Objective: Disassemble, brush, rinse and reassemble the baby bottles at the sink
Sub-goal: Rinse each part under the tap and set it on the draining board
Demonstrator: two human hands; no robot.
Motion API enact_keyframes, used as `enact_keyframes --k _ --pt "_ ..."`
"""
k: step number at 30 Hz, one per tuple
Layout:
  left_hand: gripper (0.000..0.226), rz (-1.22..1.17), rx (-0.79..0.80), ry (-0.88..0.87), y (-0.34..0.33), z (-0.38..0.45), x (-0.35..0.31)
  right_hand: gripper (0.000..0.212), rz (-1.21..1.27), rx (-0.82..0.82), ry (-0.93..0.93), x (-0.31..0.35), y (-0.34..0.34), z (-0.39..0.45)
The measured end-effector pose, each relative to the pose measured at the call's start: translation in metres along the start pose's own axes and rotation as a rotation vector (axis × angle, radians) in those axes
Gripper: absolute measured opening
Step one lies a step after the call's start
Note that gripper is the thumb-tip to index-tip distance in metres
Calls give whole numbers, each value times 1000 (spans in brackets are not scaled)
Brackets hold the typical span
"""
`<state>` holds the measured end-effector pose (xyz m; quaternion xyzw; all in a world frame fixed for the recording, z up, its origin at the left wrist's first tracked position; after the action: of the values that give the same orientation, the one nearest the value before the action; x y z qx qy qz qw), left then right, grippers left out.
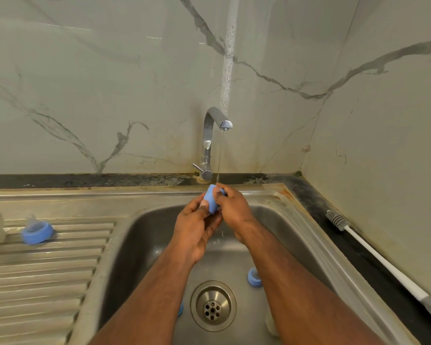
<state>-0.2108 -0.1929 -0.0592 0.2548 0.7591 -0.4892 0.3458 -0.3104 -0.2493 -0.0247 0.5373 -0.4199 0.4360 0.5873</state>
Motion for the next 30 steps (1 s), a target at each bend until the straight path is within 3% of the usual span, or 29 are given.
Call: enact_keyframes --k 5,7,11,13,16,18,21,23,25,30 --pt "35 227 -69 -207 -11 3 -7 26 345 -113 -301 -18 4 1" --pt "37 278 -99 -226 -15 9 -7 24 354 -127 -279 -20 5 3" --pt "18 187 -145 -104 -24 23 -9 21 284 -161 -97 -10 14 6" --pt "19 307 -148 -130 -28 32 -12 14 286 -165 -74 -10 16 7" --pt "25 625 -24 -278 -43 36 -20 22 337 -136 -158 -17 17 10" --pt "27 699 75 -329 -53 36 -24 20 408 -70 -233 -21 12 9" --pt "24 676 50 -376 -52 40 -33 13 500 -84 -296 -26 10 6" --pt "31 482 -83 -372 -40 47 -38 17 612 -100 -317 -25 8 3" --pt "18 369 -145 -344 -36 48 -36 20 652 -113 -313 -25 7 2" --pt "43 312 9 -159 -34 47 -23 16 405 -173 -210 -24 12 9"
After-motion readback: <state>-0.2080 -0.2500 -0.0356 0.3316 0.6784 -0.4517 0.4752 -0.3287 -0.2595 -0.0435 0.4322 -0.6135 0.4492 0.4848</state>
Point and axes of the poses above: each hand's wrist, its own z-axis towards the middle knuckle, its own y-axis out of the back of the hand, x = y × z, the point moved 8 cm from there along z, towards the middle knuckle, and after that the axes turned 8 degrees about -x, right-handed, at the moved point
